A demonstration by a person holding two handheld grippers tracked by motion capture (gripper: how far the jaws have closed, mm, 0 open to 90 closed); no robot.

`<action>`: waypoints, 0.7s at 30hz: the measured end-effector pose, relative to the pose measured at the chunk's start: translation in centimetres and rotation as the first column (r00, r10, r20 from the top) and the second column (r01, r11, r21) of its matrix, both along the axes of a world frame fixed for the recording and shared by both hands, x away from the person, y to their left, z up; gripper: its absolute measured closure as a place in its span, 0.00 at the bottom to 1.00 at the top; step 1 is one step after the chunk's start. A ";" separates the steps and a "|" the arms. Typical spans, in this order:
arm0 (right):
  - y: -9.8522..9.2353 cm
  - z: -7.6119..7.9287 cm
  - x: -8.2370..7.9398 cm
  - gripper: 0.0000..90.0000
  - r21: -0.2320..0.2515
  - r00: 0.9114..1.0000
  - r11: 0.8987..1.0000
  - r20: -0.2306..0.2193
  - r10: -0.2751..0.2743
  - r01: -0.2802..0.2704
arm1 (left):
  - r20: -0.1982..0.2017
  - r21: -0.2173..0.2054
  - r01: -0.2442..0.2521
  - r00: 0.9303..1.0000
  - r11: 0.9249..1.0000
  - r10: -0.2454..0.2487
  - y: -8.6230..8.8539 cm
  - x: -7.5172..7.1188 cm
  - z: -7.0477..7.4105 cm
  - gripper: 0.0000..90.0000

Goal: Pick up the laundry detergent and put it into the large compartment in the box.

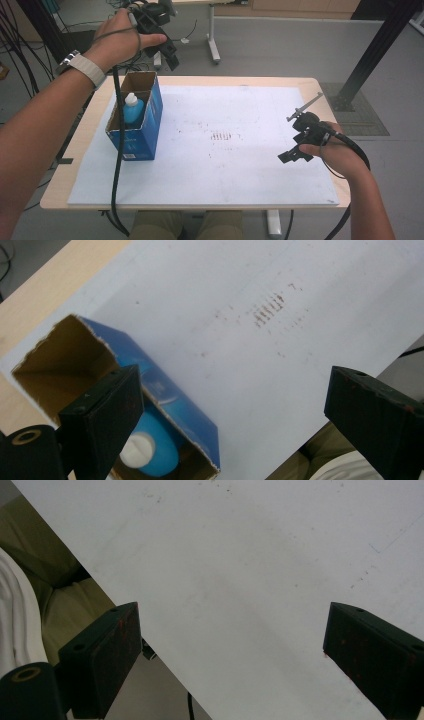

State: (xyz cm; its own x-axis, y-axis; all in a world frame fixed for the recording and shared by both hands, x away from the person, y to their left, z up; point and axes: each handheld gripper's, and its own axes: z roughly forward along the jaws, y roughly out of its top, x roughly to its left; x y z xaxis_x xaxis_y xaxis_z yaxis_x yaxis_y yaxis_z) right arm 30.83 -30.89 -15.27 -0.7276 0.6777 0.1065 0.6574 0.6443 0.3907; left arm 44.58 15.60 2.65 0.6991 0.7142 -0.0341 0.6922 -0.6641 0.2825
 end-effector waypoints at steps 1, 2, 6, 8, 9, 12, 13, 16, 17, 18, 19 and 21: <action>-0.1 0.0 -0.1 0.09 0.000 1.000 1.000 0.004 -0.005 0.005 | 0.001 -0.003 0.017 1.000 1.000 -0.017 -0.1 0.1 -0.1 0.10; -0.2 0.0 -0.2 0.09 0.001 1.000 1.000 0.007 -0.008 0.008 | -0.002 -0.002 0.042 0.999 0.999 -0.042 -0.5 0.2 -0.3 0.10; -0.3 0.1 -0.5 0.09 0.002 1.000 1.000 0.009 -0.020 0.020 | 0.000 0.006 0.113 0.994 0.994 -0.113 -1.4 0.3 -0.7 0.10; -0.3 0.1 -0.6 0.09 0.003 1.000 1.000 0.008 -0.023 0.023 | -0.001 -0.001 0.144 0.990 0.990 -0.144 -1.8 0.4 -0.9 0.10; -0.2 0.0 -0.6 0.09 0.003 1.000 1.000 0.008 -0.023 0.023 | -0.001 0.004 0.163 0.987 0.987 -0.163 -2.1 0.4 -1.0 0.10; -0.2 0.0 -0.6 0.09 0.001 1.000 1.000 0.010 -0.022 0.022 | 0.000 -0.005 0.190 0.982 0.982 -0.190 -2.4 0.5 -1.3 0.10; -0.2 0.0 -0.7 0.09 0.004 1.000 1.000 0.011 -0.026 0.026 | 0.000 -0.006 0.204 0.979 0.979 -0.204 -2.5 0.5 -1.5 0.10; -0.2 0.0 -0.7 0.09 0.005 1.000 1.000 0.012 -0.028 0.028 | -0.002 0.001 0.249 0.969 0.969 -0.249 -3.1 0.6 -2.1 0.10; -0.2 0.0 -0.7 0.09 0.005 0.999 1.000 0.011 -0.031 0.031 | -0.001 0.003 0.266 0.964 0.964 -0.266 -3.2 0.6 -2.4 0.10; -0.2 0.0 -0.7 0.09 0.005 1.000 1.000 0.010 -0.029 0.029 | -0.003 0.004 0.273 0.962 0.962 -0.273 -3.4 0.6 -2.5 0.10; -0.2 0.0 -0.7 0.09 0.006 0.999 0.999 0.008 -0.031 0.031 | -0.001 0.005 0.280 0.960 0.960 -0.280 -3.5 0.6 -2.8 0.10; -0.3 0.0 -0.7 0.09 0.004 0.999 0.999 0.006 -0.035 0.035 | 0.002 0.019 0.296 0.955 0.955 -0.296 -3.9 0.6 -3.3 0.10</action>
